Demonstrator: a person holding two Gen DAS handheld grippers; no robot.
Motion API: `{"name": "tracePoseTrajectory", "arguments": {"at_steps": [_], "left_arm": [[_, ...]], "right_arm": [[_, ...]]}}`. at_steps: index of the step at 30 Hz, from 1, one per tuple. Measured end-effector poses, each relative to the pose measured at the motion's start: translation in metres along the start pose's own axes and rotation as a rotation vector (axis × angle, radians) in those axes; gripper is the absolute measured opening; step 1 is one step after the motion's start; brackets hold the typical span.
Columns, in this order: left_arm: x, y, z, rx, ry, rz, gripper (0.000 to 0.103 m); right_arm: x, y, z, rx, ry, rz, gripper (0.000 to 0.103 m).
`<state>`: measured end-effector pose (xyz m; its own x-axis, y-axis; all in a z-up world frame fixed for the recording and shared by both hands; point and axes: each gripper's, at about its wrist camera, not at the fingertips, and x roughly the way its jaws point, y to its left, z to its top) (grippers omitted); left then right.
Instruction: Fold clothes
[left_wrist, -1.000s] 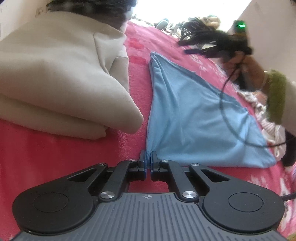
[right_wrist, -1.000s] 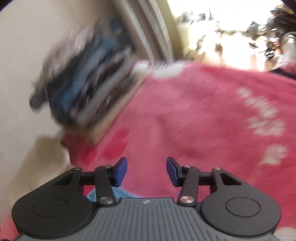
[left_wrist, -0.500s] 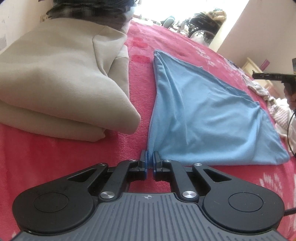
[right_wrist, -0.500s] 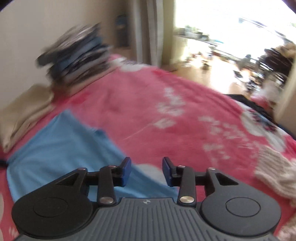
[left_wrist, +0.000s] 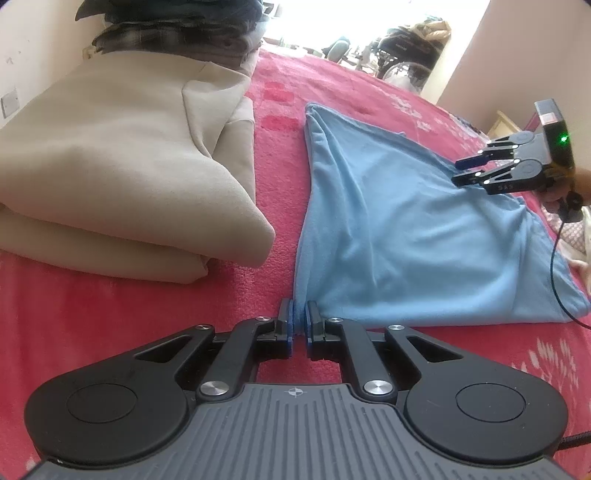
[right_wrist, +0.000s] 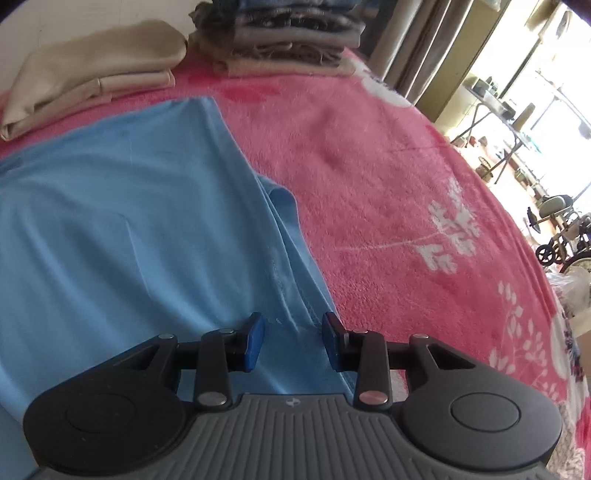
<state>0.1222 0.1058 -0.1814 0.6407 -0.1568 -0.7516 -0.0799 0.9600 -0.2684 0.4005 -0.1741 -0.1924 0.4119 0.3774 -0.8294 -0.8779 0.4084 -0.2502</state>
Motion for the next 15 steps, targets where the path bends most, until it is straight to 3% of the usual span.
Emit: {"name": "tracePoseTrajectory", "arguments": {"at_steps": [3, 7, 15], "left_arm": [[0.0, 0.001, 0.0, -0.001, -0.003, -0.005, 0.008], [0.001, 0.002, -0.001, -0.001, -0.006, -0.01, 0.008], [0.0, 0.001, -0.001, 0.011, -0.005, -0.006, 0.008]], "right_arm": [[0.003, -0.008, 0.001, 0.044, 0.016, 0.029, 0.032], [0.003, -0.012, 0.005, 0.056, 0.029, 0.047, 0.004], [0.008, -0.022, 0.011, 0.113, -0.002, -0.039, 0.003]]}}
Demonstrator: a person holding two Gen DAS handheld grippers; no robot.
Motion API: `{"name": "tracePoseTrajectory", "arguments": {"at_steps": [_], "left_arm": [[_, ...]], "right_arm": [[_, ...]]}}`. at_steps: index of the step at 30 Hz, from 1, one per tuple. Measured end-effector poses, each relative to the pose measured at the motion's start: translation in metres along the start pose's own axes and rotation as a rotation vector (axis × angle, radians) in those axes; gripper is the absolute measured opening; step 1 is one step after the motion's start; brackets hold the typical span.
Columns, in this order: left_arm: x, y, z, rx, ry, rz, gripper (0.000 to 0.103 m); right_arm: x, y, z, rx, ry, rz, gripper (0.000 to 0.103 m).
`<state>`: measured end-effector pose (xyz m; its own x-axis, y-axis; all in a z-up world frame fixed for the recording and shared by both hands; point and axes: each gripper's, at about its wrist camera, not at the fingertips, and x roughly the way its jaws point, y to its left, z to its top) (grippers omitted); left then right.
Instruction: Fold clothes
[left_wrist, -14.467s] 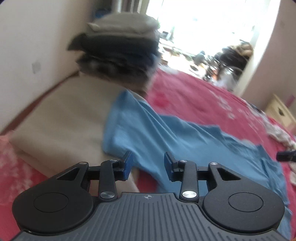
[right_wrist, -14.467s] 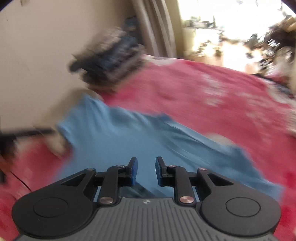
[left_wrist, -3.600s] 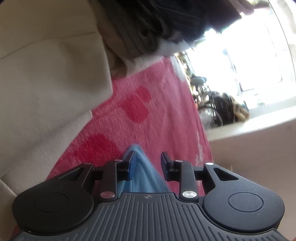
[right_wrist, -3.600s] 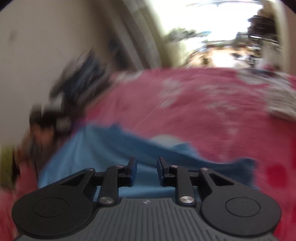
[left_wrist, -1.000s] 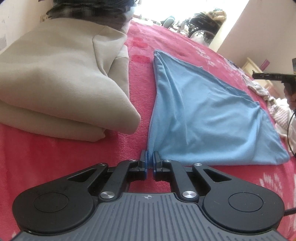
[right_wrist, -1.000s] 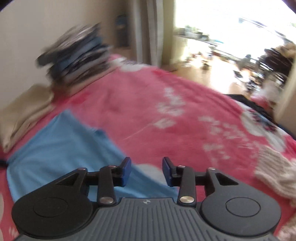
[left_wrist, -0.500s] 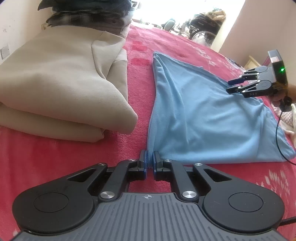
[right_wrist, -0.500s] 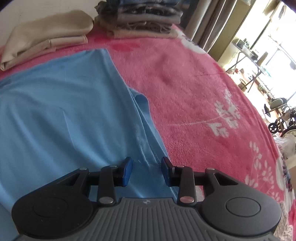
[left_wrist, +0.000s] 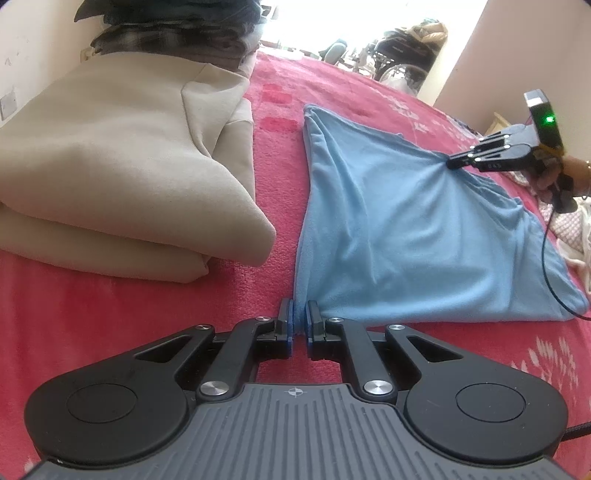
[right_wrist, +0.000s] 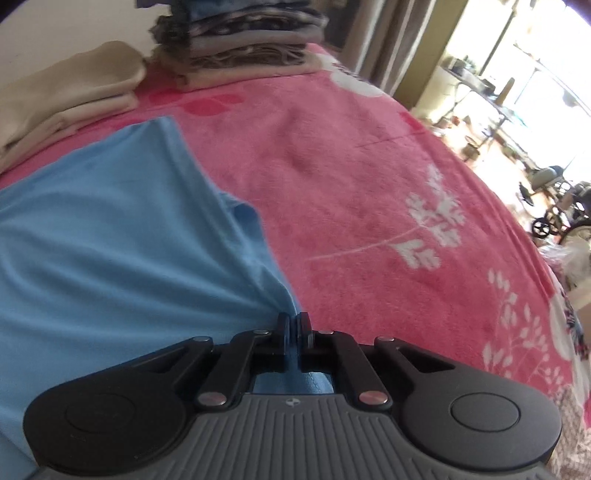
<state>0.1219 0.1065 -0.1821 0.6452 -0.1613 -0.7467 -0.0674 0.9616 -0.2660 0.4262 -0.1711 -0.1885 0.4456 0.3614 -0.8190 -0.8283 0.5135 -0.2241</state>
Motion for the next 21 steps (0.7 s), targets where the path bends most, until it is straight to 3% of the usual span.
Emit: {"name": "tracePoseTrajectory", "arguments": {"at_steps": [2, 6, 9, 12, 15, 21], "left_arm": [[0.0, 0.0, 0.0, 0.003, 0.0, 0.0, 0.008], [0.0, 0.0, -0.001, 0.002, -0.002, 0.0, 0.008], [0.0, 0.0, 0.0, 0.004, 0.001, -0.002, 0.008], [0.0, 0.0, 0.001, 0.006, 0.006, -0.004, 0.008], [0.0, 0.0, 0.002, 0.007, 0.011, -0.002, 0.008], [0.002, -0.003, 0.003, 0.022, 0.021, 0.008, 0.008]], "right_arm": [[0.007, -0.003, 0.0, 0.04, -0.004, -0.021, 0.004], [-0.005, -0.031, -0.005, 0.24, -0.053, -0.012, 0.034], [-0.041, -0.076, -0.025, 0.46, -0.15, -0.021, 0.036], [-0.082, -0.125, -0.066, 0.686, -0.192, -0.042, 0.037], [-0.11, -0.14, -0.101, 0.687, -0.146, -0.053, 0.037], [-0.117, -0.12, -0.142, 0.601, -0.037, -0.081, 0.035]]}}
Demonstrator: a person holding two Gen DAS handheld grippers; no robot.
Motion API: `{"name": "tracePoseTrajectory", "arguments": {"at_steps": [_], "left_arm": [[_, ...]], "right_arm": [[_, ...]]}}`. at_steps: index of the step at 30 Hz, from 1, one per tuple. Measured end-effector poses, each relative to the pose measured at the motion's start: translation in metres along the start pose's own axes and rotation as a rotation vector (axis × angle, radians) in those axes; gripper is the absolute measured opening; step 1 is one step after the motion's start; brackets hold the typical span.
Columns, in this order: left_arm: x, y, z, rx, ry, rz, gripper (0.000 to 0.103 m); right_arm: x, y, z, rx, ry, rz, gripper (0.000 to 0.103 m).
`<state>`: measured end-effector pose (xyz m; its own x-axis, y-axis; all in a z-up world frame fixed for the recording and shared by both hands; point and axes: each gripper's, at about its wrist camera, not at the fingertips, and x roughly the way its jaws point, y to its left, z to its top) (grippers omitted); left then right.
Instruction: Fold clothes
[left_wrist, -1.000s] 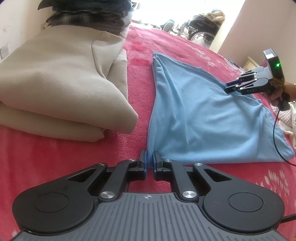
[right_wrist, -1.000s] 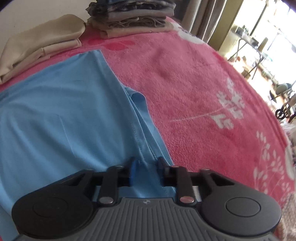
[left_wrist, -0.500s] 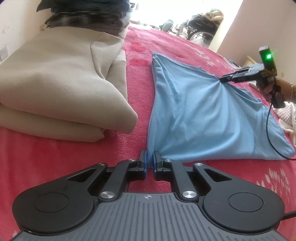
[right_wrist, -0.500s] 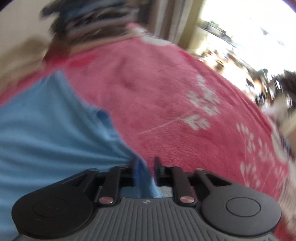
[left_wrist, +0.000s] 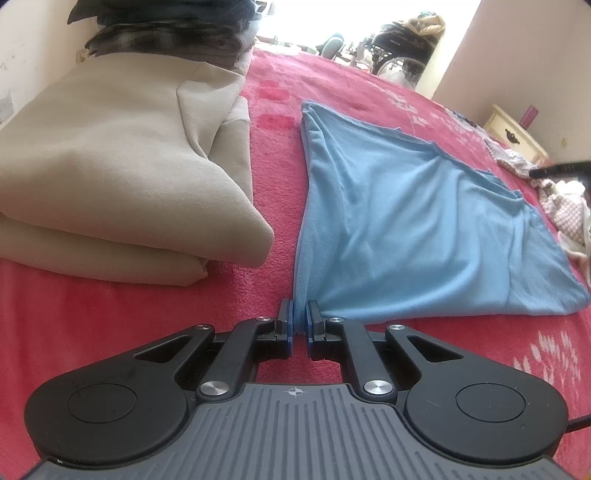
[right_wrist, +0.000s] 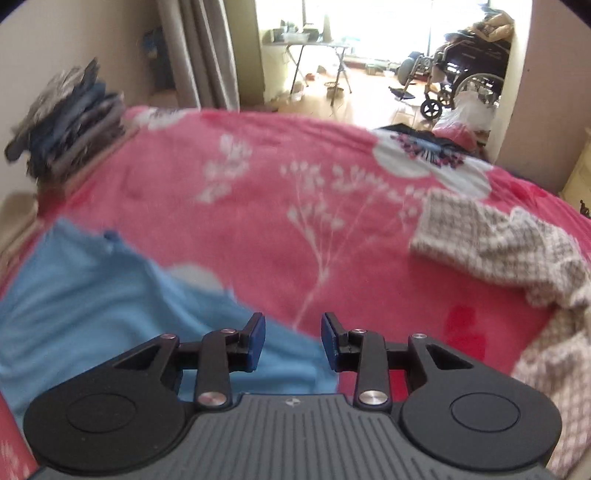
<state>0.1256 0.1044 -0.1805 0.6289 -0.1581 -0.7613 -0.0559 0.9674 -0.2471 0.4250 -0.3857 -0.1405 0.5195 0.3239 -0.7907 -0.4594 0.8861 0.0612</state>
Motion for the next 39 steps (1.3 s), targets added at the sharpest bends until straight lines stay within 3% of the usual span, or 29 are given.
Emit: {"name": "tracePoseTrajectory", "arguments": {"at_steps": [4, 9, 11, 12, 16, 18, 21, 22, 24, 30, 34, 35, 36, 39], "left_arm": [[0.0, -0.002, -0.001, 0.0, -0.001, 0.011, 0.008], [0.0, -0.004, -0.001, 0.002, 0.0, 0.02, 0.008], [0.001, -0.004, 0.0, 0.004, 0.003, 0.02, 0.008], [0.001, -0.004, 0.001, 0.004, 0.004, 0.02, 0.008], [0.001, -0.003, 0.002, 0.001, 0.006, 0.021, 0.008], [0.002, -0.003, 0.002, 0.0, 0.008, 0.019, 0.008], [0.003, -0.001, 0.002, -0.004, 0.01, 0.014, 0.008], [0.003, -0.001, 0.002, -0.006, 0.009, 0.011, 0.008], [0.003, 0.0, 0.002, -0.012, 0.008, 0.007, 0.008], [0.001, 0.003, 0.002, -0.044, 0.003, -0.003, 0.008], [0.001, 0.001, 0.001, -0.046, -0.001, 0.005, 0.008], [0.0, 0.001, 0.001, -0.044, -0.002, 0.008, 0.008], [0.0, 0.0, 0.0, -0.041, -0.003, 0.01, 0.009], [0.0, 0.001, 0.001, -0.05, -0.002, 0.01, 0.009]], "right_arm": [[0.02, -0.018, -0.016, 0.158, 0.063, -0.08, 0.04], [0.035, -0.051, -0.031, 0.415, 0.04, 0.026, 0.039], [0.036, -0.057, -0.036, 0.469, 0.021, 0.056, 0.012], [0.036, -0.059, -0.039, 0.49, 0.011, 0.065, 0.004], [0.025, -0.072, -0.051, 0.578, -0.066, 0.045, 0.004], [0.028, -0.08, -0.06, 0.634, -0.055, 0.035, 0.004], [0.024, -0.086, -0.065, 0.7, -0.058, 0.03, 0.014], [0.017, -0.088, -0.066, 0.707, -0.052, 0.024, 0.024], [0.002, -0.089, -0.068, 0.714, -0.035, 0.017, 0.03], [-0.064, -0.062, -0.11, 0.655, 0.124, 0.088, 0.031], [-0.085, -0.025, -0.154, 0.59, 0.164, 0.129, 0.033], [-0.085, -0.017, -0.163, 0.581, 0.169, 0.143, 0.029], [-0.083, -0.01, -0.172, 0.565, 0.173, 0.169, 0.007], [-0.084, -0.006, -0.189, 0.581, 0.13, 0.188, 0.002]]}}
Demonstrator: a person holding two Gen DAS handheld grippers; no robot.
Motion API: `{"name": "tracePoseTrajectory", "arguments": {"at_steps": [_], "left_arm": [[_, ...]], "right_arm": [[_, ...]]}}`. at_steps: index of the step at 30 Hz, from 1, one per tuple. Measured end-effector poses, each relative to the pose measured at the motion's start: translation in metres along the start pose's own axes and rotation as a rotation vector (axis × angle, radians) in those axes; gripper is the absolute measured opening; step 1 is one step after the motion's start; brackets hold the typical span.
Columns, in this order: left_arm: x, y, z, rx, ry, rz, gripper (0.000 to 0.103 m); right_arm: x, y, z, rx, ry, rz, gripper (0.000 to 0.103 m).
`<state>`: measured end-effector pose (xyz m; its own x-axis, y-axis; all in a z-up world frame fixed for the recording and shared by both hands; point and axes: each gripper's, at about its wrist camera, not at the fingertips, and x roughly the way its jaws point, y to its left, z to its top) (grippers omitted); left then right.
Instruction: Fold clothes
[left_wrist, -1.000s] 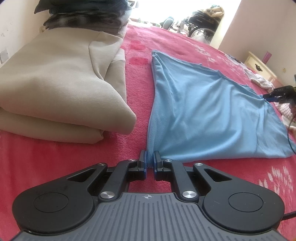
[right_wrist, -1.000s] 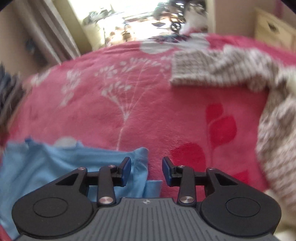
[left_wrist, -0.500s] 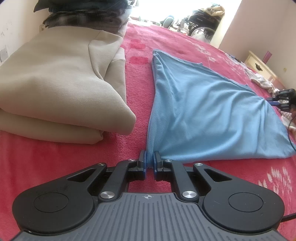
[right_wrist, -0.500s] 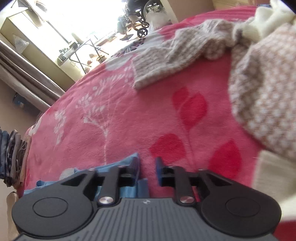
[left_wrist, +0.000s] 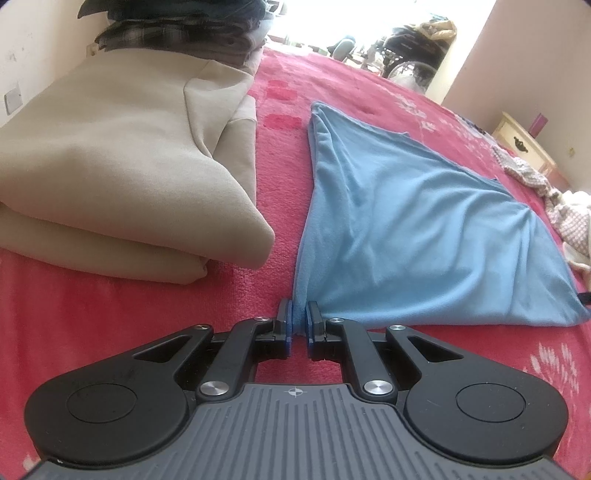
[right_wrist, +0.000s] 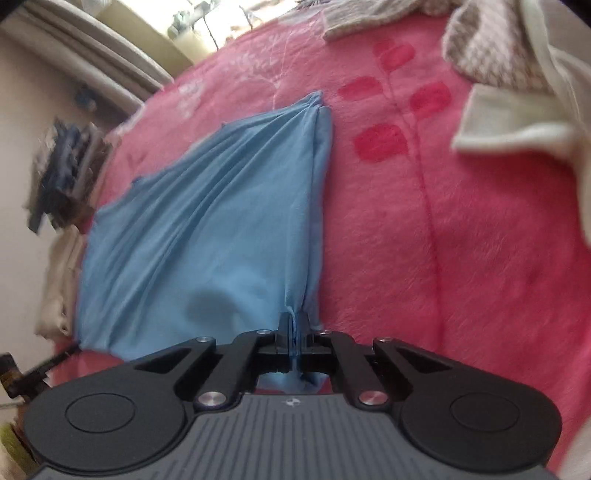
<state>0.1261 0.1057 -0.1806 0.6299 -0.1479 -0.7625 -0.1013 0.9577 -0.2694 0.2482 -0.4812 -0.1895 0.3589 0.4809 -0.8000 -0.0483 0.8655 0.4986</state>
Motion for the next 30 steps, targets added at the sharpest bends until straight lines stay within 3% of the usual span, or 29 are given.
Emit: {"name": "tracePoseTrajectory", "arguments": {"at_steps": [5, 8, 9, 10, 15, 17, 19, 25, 27, 30], "left_arm": [[-0.001, 0.004, 0.001, -0.036, 0.001, -0.014, 0.009], [-0.005, 0.009, 0.003, -0.067, 0.016, -0.037, 0.01], [-0.009, 0.011, 0.003, -0.088, 0.021, -0.047, 0.012], [-0.013, 0.013, 0.003, -0.111, 0.027, -0.055, 0.02], [-0.025, 0.02, -0.01, -0.277, 0.057, -0.172, 0.035], [-0.02, 0.018, -0.016, -0.323, 0.064, -0.2, 0.043], [-0.011, 0.017, -0.018, -0.367, 0.057, -0.196, 0.044], [0.003, 0.03, -0.011, -0.563, -0.026, -0.224, 0.045], [0.009, 0.032, -0.009, -0.598, -0.047, -0.225, 0.044], [0.015, 0.026, -0.003, -0.597, -0.08, -0.199, 0.039]], "right_arm": [[-0.015, -0.046, -0.011, 0.244, -0.064, 0.013, 0.002], [-0.032, -0.062, -0.025, 0.4, -0.087, 0.122, 0.021], [-0.037, -0.064, -0.031, 0.442, -0.094, 0.155, 0.042], [-0.04, -0.065, -0.038, 0.481, -0.099, 0.188, 0.051], [-0.032, -0.064, -0.067, 0.594, -0.016, 0.299, 0.054], [-0.02, -0.059, -0.073, 0.59, 0.034, 0.301, 0.054], [-0.006, -0.054, -0.073, 0.576, 0.064, 0.281, 0.054], [0.012, -0.049, -0.055, 0.572, 0.003, 0.309, 0.051], [0.018, -0.047, -0.051, 0.563, -0.016, 0.29, 0.04], [0.026, -0.044, -0.045, 0.549, -0.045, 0.261, 0.011]]}}
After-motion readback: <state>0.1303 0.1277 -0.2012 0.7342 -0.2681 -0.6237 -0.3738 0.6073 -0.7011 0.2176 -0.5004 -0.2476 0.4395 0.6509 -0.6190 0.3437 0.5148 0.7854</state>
